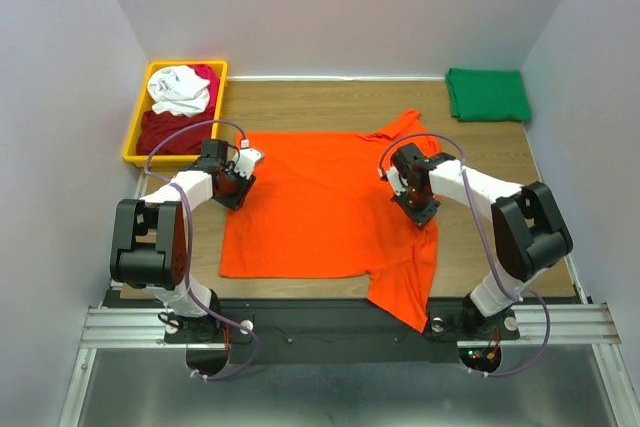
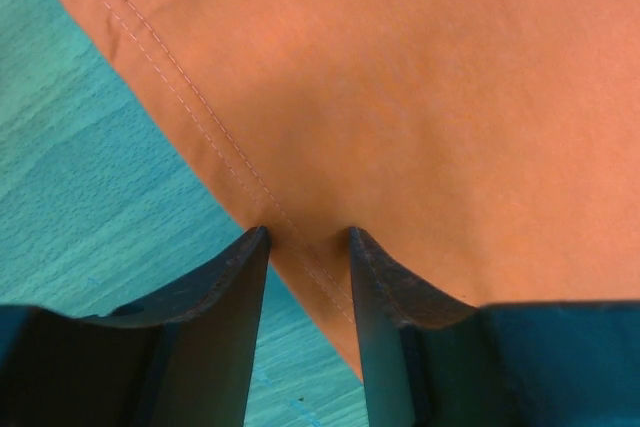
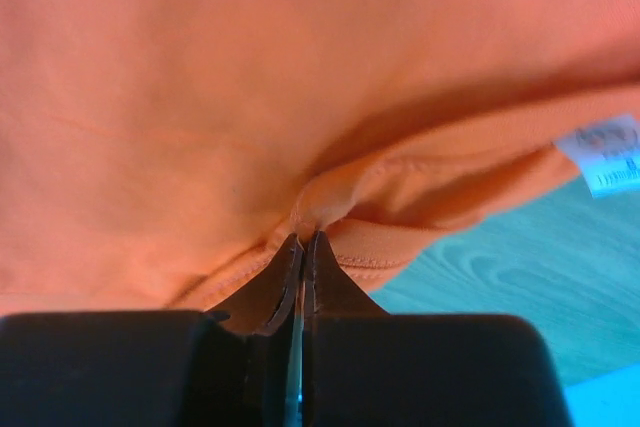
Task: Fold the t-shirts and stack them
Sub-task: Fold the tshirt
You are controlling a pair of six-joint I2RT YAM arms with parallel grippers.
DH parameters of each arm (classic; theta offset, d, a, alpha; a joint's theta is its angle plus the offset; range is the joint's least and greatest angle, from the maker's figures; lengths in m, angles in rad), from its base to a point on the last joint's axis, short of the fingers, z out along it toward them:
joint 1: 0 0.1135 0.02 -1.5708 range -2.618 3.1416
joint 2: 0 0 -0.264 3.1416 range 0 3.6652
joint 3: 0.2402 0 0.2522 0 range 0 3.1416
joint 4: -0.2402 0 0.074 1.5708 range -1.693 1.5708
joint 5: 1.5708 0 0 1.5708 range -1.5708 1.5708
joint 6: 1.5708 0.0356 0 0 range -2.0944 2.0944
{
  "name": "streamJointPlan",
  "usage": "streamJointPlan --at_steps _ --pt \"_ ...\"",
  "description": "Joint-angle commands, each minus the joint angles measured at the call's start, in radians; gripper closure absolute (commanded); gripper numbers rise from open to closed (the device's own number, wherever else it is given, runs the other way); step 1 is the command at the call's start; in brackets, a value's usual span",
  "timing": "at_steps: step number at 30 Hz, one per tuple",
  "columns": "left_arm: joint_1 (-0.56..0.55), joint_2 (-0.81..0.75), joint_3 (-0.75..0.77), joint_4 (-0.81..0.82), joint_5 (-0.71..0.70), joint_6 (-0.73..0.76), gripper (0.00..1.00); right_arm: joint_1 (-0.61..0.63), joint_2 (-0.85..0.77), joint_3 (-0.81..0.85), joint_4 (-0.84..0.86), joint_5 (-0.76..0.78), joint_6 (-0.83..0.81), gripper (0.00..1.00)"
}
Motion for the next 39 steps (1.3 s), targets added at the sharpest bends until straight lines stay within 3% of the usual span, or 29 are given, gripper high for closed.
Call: streamJointPlan --at_steps 1,5,8,11,12,17,28,35,38,39 --pt "-0.001 -0.003 -0.023 0.011 -0.038 0.011 0.56 -0.021 -0.118 -0.017 -0.056 0.080 -0.004 0.99" --pt "-0.001 0.007 -0.028 0.009 -0.055 0.018 0.63 -0.096 -0.204 -0.098 -0.089 0.085 -0.048 0.99" --pt "-0.001 0.004 -0.029 -0.003 -0.065 0.026 0.65 -0.124 -0.269 -0.178 -0.087 0.114 -0.078 0.92" --pt "0.001 -0.015 -0.028 -0.020 -0.073 0.035 0.65 -0.145 -0.321 -0.232 -0.090 0.173 -0.120 0.75" --pt "-0.001 -0.024 -0.026 -0.027 -0.075 0.035 0.65 -0.165 -0.350 -0.259 -0.084 0.207 -0.153 0.64" --pt "-0.001 -0.068 -0.006 -0.078 -0.046 0.029 0.60 -0.228 -0.386 -0.247 -0.063 0.230 -0.202 0.43" --pt "-0.001 -0.101 0.097 -0.123 0.008 0.012 0.56 -0.231 -0.257 0.032 -0.043 -0.168 -0.058 0.51" --pt "-0.001 -0.063 0.095 -0.104 0.008 0.009 0.55 -0.233 -0.231 -0.040 -0.053 -0.127 -0.058 0.43" --pt "-0.001 -0.033 0.084 -0.084 -0.012 0.006 0.55 -0.233 -0.215 -0.051 -0.053 -0.103 -0.061 0.48" --pt "0.001 -0.023 0.081 -0.075 -0.022 0.006 0.56 -0.231 -0.211 -0.066 -0.053 -0.090 -0.065 0.54"
